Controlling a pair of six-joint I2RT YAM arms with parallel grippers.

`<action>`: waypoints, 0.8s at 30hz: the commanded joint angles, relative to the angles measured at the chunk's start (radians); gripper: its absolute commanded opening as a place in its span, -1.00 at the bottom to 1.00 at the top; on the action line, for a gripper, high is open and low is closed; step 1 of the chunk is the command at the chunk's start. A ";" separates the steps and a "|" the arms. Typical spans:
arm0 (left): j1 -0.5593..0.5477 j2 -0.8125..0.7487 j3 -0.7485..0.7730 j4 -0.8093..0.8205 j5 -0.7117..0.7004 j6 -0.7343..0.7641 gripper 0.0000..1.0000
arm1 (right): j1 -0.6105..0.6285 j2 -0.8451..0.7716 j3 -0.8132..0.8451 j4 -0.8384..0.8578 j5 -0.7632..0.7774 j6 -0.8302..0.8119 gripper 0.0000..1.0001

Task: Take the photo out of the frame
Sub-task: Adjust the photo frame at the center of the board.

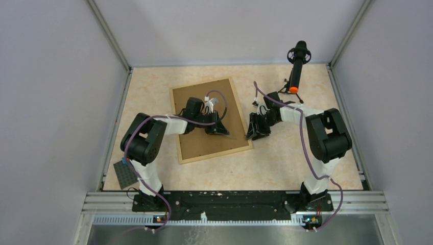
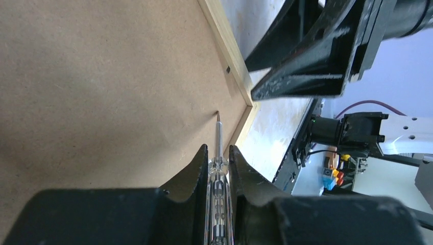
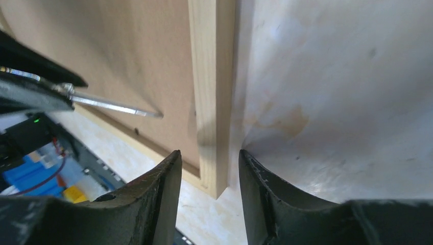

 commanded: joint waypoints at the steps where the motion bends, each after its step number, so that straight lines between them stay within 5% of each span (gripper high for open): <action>1: -0.008 -0.023 -0.024 0.101 -0.019 -0.025 -1.00 | 0.002 -0.056 -0.080 0.075 -0.074 0.070 -0.13; 14: 0.122 -0.078 -0.007 -0.072 -0.049 0.091 -1.00 | 0.054 0.119 -0.020 0.278 -0.090 0.373 -0.50; 24: 0.146 -0.098 -0.102 0.065 -0.046 0.008 -1.00 | 0.082 0.158 0.050 0.280 -0.119 0.395 -0.52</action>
